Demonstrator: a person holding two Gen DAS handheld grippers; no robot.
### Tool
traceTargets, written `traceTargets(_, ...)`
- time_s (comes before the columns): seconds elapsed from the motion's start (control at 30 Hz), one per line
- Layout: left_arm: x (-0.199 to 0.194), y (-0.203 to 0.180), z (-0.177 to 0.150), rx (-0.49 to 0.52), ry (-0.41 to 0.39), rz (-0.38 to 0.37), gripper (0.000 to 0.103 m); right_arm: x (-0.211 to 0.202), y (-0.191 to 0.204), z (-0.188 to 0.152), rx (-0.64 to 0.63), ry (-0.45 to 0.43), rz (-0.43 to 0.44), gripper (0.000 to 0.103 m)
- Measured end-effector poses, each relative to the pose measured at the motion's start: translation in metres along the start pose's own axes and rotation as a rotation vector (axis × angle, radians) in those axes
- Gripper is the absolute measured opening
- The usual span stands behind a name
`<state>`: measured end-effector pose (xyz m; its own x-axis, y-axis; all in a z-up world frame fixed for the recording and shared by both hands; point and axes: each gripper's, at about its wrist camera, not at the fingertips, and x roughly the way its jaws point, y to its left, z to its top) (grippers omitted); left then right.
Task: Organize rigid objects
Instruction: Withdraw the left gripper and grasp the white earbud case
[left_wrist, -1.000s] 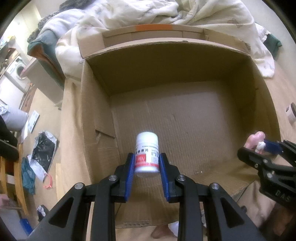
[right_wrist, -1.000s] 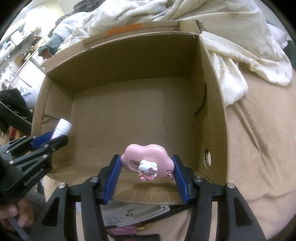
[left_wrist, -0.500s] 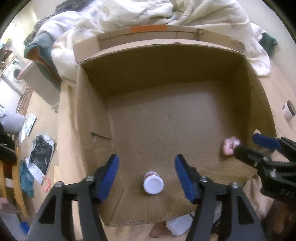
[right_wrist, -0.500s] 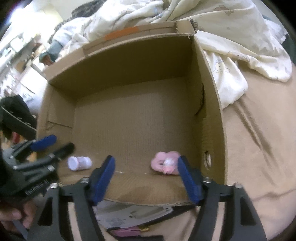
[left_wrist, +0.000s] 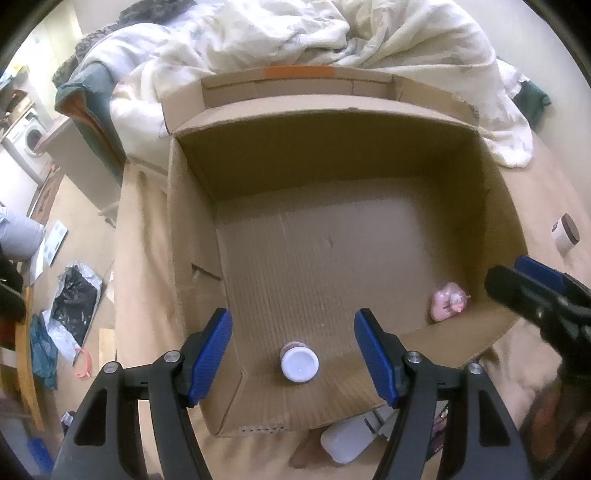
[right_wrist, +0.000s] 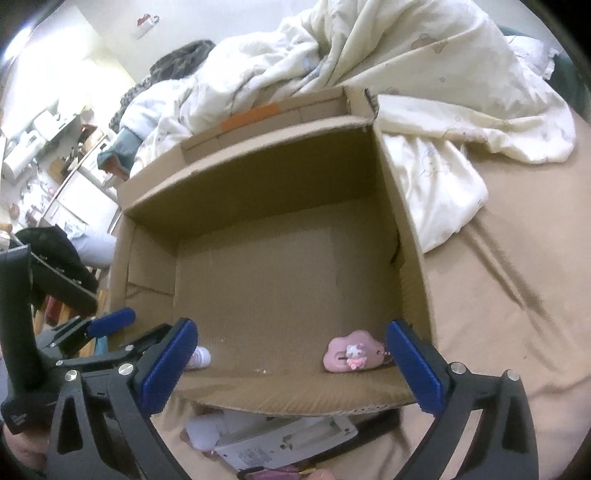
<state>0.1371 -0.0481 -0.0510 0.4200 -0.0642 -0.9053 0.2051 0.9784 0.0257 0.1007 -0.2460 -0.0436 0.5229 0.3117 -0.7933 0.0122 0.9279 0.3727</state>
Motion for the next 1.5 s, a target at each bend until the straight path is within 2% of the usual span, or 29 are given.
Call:
traceTargets(0.07,-0.005,0.002,0.001,-0.015,-0.008,-0.018,0.066,-0.005,-0.001,0.001,0.004,-0.029,-0.004,0.103)
traceTargets(0.27,-0.023,0.006,-0.005,-0.025,-0.056,0.005,0.066,-0.015,-0.007,-0.001,0.019,-0.054,-0.026,0.103)
traceTargets(0.37,-0.028,0.005,-0.011,-0.018,-0.072,0.016,0.082,-0.021,-0.011,-0.002,0.040,-0.065,-0.022,0.103)
traceTargets(0.5,-0.032,0.004,-0.020,-0.025,-0.075,-0.010,0.085,-0.028,-0.011,-0.005,0.029,-0.075,-0.033,0.103)
traceTargets(0.6,-0.038,0.009,-0.028,-0.056,-0.083,-0.029,0.098,-0.036,-0.012,-0.010,0.028,-0.085,-0.037,0.103)
traceTargets(0.7,-0.043,0.015,-0.037,-0.079,-0.083,-0.012,0.098,-0.044,-0.017,-0.019,0.058,-0.084,-0.021,0.103)
traceTargets(0.83,-0.043,0.025,-0.047,-0.133,-0.048,-0.027,0.098,-0.052,-0.021,-0.030,0.108,-0.057,0.030,0.103)
traceTargets(1.0,-0.041,0.028,-0.063,-0.166,0.000,-0.054,0.098,-0.045,-0.023,-0.051,0.154,0.019,0.001,0.103)
traceTargets(1.13,-0.017,0.018,-0.075,-0.187,0.116,-0.078,0.097,-0.036,-0.016,-0.061,0.139,0.068,-0.011,0.103)
traceTargets(1.27,0.015,0.005,-0.083,-0.192,0.235,-0.099,0.093,-0.033,-0.005,-0.062,0.079,0.068,-0.037,0.103)
traceTargets(1.37,0.034,-0.002,-0.086,-0.193,0.299,-0.098,0.076,-0.032,-0.005,-0.063,0.076,0.073,-0.035,0.103)
traceTargets(1.5,0.048,-0.009,-0.089,-0.208,0.356,-0.156,0.054,-0.032,-0.008,-0.062,0.085,0.073,-0.040,0.103)
